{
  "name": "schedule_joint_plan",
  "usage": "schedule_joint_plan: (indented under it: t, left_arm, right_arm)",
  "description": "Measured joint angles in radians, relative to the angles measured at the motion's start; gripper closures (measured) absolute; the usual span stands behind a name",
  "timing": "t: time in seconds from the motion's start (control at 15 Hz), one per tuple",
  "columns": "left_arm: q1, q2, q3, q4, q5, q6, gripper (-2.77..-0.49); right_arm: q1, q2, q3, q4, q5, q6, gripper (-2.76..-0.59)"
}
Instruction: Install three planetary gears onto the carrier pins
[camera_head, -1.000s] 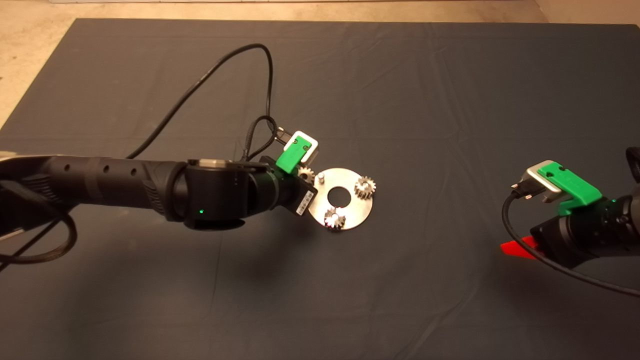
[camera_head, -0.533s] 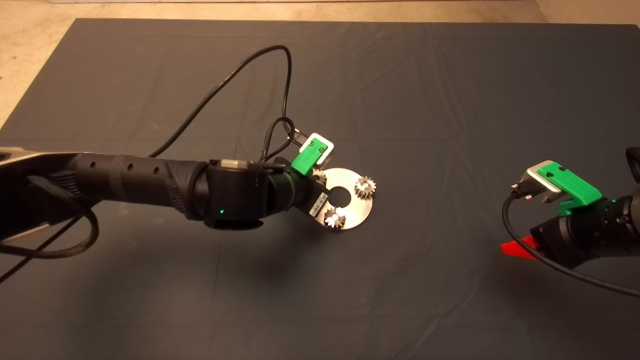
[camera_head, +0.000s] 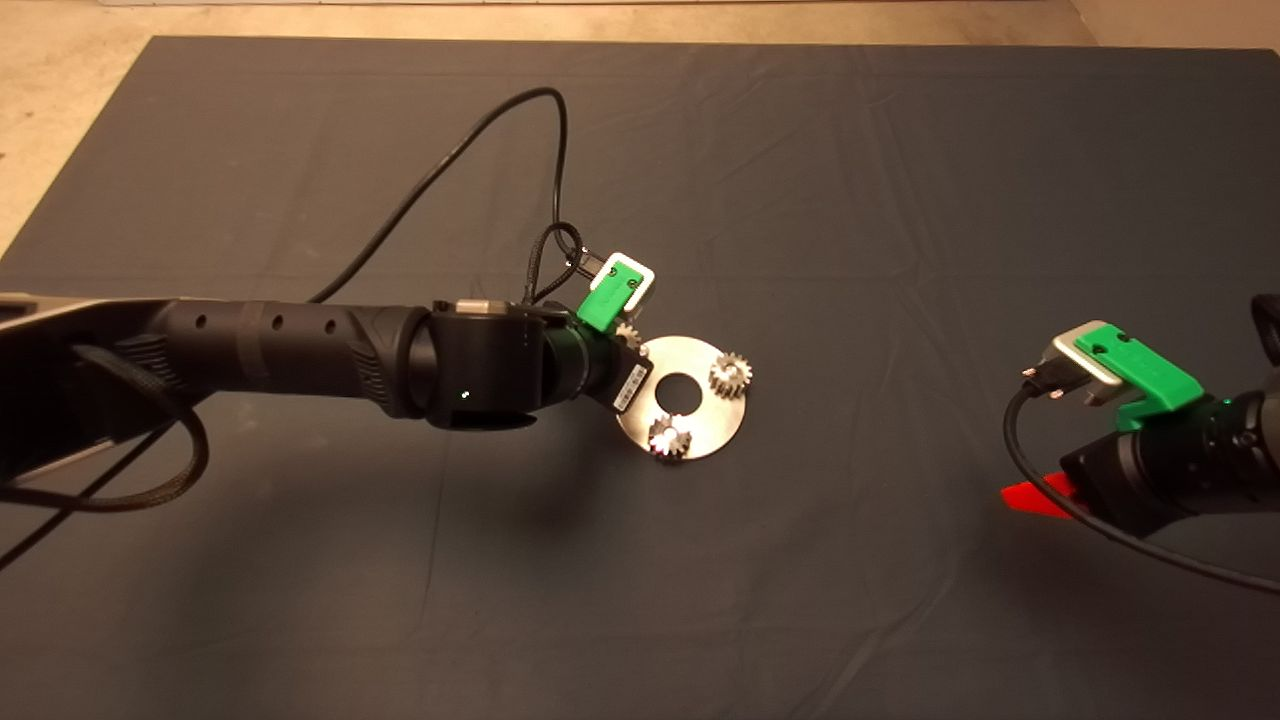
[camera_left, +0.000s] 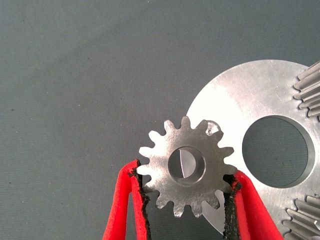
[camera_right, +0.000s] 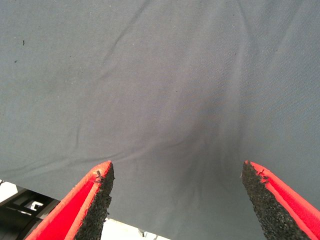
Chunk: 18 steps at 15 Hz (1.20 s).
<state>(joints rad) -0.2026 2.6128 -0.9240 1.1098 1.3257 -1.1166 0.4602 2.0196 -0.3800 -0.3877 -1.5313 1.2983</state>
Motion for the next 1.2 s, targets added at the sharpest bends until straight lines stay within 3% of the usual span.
schedule_joint_plan:
  t: [0.53, 1.0, 1.2]
  left_arm:
    - [0.0, 0.011, 0.0, 0.0, -0.002, -0.003, -0.57]
    - [0.0, 0.033, -0.049, 0.0, -0.066, -0.003, -0.56]
    - [0.0, 0.033, -0.056, 0.0, -0.069, -0.003, -0.55]
  right_arm:
    - [0.0, 0.0, 0.0, 0.0, 0.0, 0.0, -1.89]
    - [0.0, 0.0, 0.0, 0.0, 0.0, 0.0, -1.89]
    - [0.0, 0.0, 0.0, 0.001, 0.001, 0.0, -1.89]
